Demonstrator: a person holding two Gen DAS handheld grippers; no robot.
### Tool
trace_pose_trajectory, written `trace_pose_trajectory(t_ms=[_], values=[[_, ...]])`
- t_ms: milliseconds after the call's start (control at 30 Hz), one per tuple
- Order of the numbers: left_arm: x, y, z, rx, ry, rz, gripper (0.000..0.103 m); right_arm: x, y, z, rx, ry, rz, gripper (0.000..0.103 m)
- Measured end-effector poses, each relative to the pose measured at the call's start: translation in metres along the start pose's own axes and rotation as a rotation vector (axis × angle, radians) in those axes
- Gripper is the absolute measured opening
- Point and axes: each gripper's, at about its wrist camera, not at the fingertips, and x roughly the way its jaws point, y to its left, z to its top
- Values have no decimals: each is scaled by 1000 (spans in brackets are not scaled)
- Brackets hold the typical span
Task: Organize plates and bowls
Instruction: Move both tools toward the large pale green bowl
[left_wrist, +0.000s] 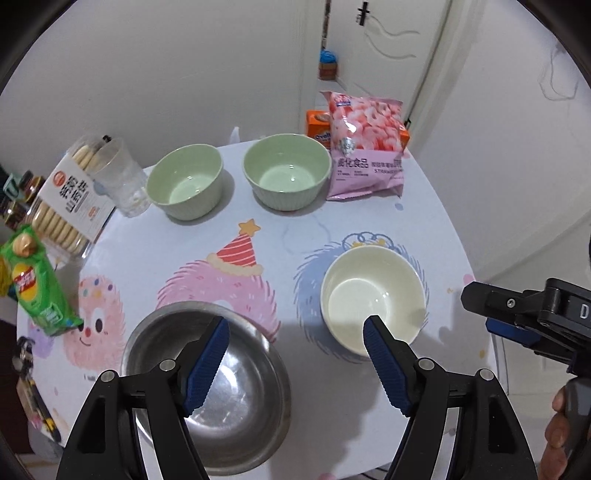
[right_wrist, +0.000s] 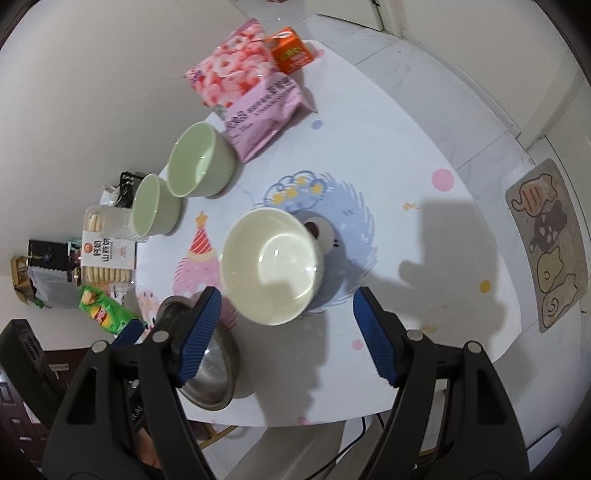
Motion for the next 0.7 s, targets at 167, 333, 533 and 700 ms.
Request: trace_pose_trajectory(t_ms=[167,333,533,700], values=[[-1,14,11,-27,5,19,77,4,17,11,17,31,24,75],[18,39,35,-56,24,11,77,12,42,30,15,20,24,75],[50,60,76,-53,61,-27,77,37,64,60,67,16,-4,75],[76,69,106,-39,80,-45,77,69,80,85,139,54,29,75]])
